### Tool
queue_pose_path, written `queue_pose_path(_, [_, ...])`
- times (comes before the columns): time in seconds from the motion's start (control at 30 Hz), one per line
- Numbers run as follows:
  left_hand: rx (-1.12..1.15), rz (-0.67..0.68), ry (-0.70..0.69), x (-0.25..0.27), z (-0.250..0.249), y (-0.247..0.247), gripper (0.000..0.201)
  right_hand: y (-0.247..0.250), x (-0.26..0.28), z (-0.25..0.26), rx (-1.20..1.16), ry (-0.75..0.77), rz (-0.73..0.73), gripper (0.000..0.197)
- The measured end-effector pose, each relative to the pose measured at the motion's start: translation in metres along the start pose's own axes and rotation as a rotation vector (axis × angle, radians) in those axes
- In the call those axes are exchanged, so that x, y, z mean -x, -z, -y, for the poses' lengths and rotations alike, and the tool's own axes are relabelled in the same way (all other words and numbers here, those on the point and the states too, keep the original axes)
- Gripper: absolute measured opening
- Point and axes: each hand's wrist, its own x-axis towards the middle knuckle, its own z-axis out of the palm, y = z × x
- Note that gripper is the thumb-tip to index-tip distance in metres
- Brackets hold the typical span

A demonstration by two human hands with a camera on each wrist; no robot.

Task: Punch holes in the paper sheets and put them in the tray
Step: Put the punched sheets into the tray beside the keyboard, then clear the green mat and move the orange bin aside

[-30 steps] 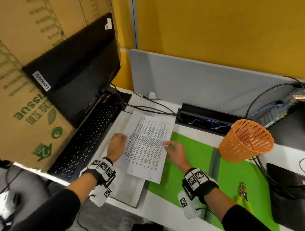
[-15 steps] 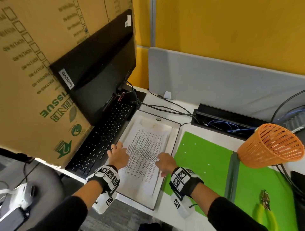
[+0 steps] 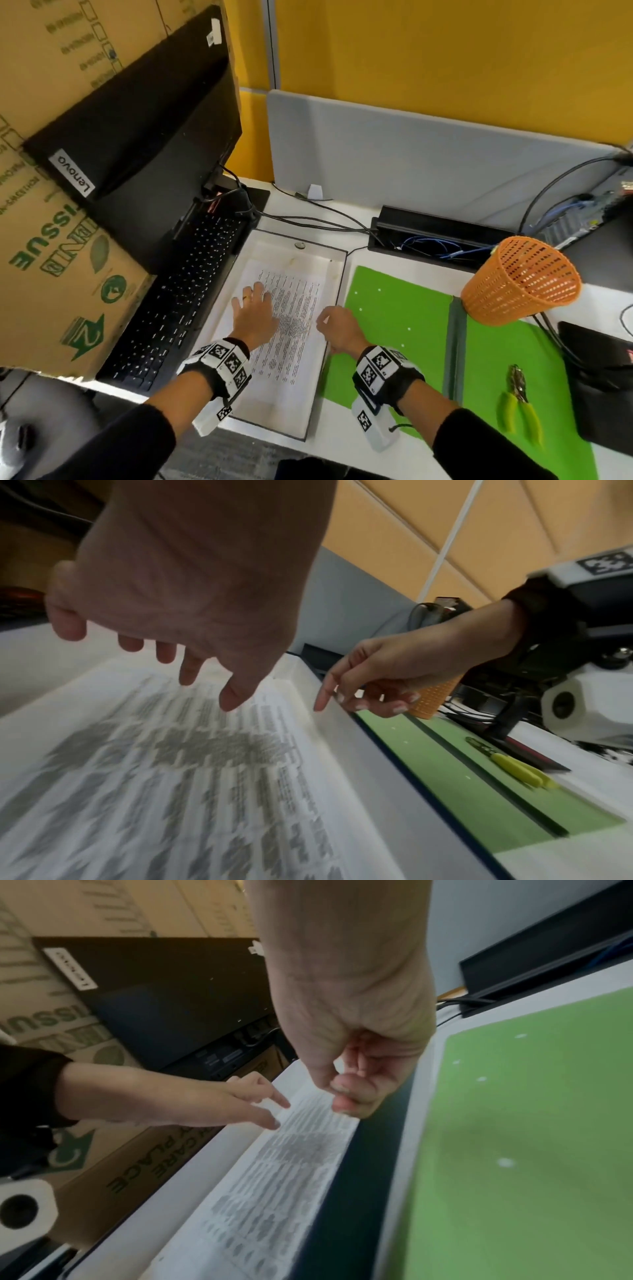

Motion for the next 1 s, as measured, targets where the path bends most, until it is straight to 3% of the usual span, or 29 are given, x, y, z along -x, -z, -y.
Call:
queue_pose_path(0.1, [0.045,-0.059,-0.180,-0.005,-0.042,0.009,0.055,0.026,0.008,-0.032,-0.081,-0.014,-0.198,0.013])
queue_pose_path(0.2, [-0.050,-0.106,-0.344,-0.004,-0.084,0.011,0.054,0.053,0.015,-0.073,-0.066,-0.099,-0.339,0.006])
queue_pose_path(0.37, [-0.322,0.014,-0.559,0.004,-0.128,-0.011,0.071,0.083,0.028,-0.135,-0.001,-0.220,-0.440,0.019])
queue_pose_path(0.43, [-0.456,0.076,-0.552,0.006,-0.140,-0.024,0.078,0.088,0.032,-0.154,0.026,-0.214,-0.460,0.022])
queue_pose_path(0.57, [-0.509,0.141,-0.426,0.012,-0.150,-0.042,0.102,0.092,0.032,-0.176,0.050,-0.127,-0.490,0.025])
queue_pose_path(0.77, [-0.550,0.189,-0.387,0.013,-0.148,-0.042,0.131,0.091,0.022,-0.180,0.058,0.041,-0.391,0.020])
queue_pose_path(1.0, [-0.628,0.164,-0.350,0.019,-0.151,-0.046,0.138,0.088,0.019,-0.181,0.137,0.067,-0.373,0.010])
